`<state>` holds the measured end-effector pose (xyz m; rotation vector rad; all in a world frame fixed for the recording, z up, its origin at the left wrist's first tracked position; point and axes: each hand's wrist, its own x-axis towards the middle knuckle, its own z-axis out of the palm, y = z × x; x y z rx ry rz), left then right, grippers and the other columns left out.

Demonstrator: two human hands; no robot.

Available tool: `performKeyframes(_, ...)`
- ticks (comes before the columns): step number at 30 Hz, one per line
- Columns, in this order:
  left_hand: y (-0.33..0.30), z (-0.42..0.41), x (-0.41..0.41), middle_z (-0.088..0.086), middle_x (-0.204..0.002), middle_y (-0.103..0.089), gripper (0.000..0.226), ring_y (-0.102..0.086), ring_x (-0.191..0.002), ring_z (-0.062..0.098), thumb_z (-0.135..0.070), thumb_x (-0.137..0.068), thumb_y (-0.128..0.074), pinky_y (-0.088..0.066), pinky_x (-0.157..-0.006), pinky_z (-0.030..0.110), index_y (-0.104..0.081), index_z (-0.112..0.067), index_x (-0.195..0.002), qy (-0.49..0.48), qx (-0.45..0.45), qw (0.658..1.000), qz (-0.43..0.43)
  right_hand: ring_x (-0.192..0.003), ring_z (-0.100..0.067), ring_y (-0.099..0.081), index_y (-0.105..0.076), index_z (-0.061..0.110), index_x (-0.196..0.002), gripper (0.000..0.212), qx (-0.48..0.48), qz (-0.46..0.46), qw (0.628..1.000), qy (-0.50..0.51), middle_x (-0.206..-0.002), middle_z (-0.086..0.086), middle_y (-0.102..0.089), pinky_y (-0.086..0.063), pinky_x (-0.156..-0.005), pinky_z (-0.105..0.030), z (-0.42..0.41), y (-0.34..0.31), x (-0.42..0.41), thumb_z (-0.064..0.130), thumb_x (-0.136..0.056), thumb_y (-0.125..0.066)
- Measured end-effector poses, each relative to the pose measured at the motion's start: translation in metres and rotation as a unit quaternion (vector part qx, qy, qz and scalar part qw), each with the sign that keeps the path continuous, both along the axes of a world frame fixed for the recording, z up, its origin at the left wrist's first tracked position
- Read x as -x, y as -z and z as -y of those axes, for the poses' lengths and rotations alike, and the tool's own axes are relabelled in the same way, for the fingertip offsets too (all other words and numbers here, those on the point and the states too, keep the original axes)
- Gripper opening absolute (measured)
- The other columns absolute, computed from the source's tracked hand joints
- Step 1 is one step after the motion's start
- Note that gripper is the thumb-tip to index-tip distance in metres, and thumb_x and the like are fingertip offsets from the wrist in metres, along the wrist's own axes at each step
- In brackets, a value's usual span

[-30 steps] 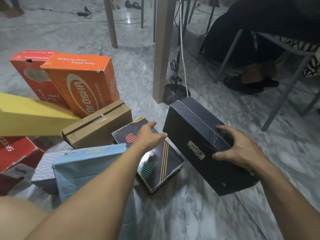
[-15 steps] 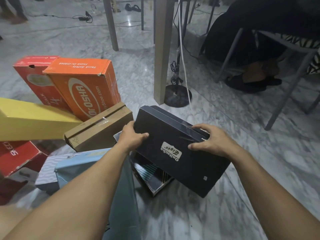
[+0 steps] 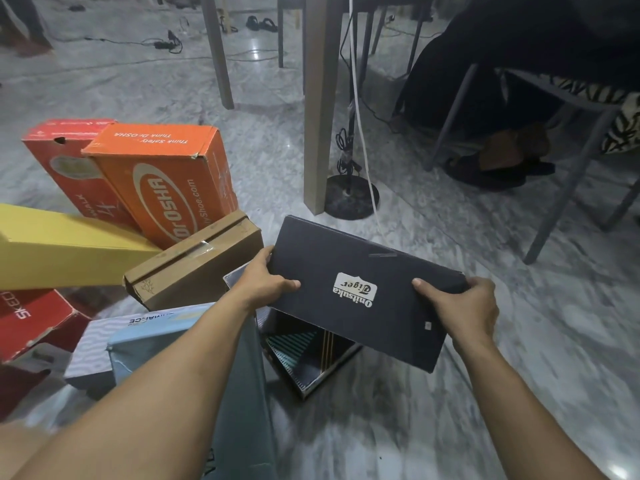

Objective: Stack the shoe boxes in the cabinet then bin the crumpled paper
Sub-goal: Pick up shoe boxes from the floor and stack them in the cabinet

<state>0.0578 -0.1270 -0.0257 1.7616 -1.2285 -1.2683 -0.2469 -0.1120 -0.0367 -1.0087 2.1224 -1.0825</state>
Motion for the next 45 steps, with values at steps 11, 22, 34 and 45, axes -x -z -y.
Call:
performKeyframes(11,-0.055,0.012,0.0,-0.001,-0.121,-0.059,0.089,-0.061,-0.105,0.016,-0.005,-0.057,-0.09,-0.056,-0.084,0.03,-0.044,-0.014,-0.133,-0.063,0.142,0.986,-0.063,-0.116,-0.012,-0.055,-0.04,0.016,-0.134,0.085,0.179,0.037,0.98,-0.079,-0.13,0.003,-0.056,-0.045,-0.097,-0.028,0.018,-0.038,-0.002,0.016,-0.064,-0.088)
performKeyframes(22,-0.153,-0.021,-0.083,-0.012,-0.12,-0.059,0.109,-0.059,-0.11,0.01,-0.018,-0.044,-0.096,-0.049,-0.083,0.022,-0.042,-0.027,-0.138,-0.05,0.222,0.973,0.025,-0.134,-0.015,-0.045,-0.026,0.023,-0.154,0.14,0.198,0.027,0.922,-0.331,-0.151,0.004,-0.04,-0.046,-0.107,-0.041,0.035,-0.137,-0.058,0.058,-0.036,-0.094)
performKeyframes(34,-0.214,-0.15,-0.187,-0.015,-0.106,-0.061,0.074,-0.06,-0.098,0.009,-0.026,-0.059,-0.092,-0.055,-0.076,0.026,-0.053,-0.027,-0.121,-0.186,0.238,0.944,0.133,-0.096,-0.021,-0.072,-0.061,0.023,-0.113,0.085,0.208,0.065,0.818,-0.532,-0.108,0.002,-0.073,-0.058,-0.082,-0.051,0.021,-0.194,-0.182,0.046,-0.039,-0.098)
performKeyframes(45,-0.235,-0.299,-0.234,-0.01,-0.096,-0.057,0.056,-0.059,-0.096,0.014,-0.027,-0.067,-0.086,-0.052,-0.071,0.023,-0.047,-0.026,-0.106,-0.366,0.225,0.886,0.171,-0.05,0.002,-0.052,-0.043,0.03,-0.064,0.044,0.216,0.069,0.749,-0.622,-0.051,0.018,-0.056,-0.034,-0.04,-0.008,-0.053,-0.208,-0.304,0.029,-0.069,-0.087)
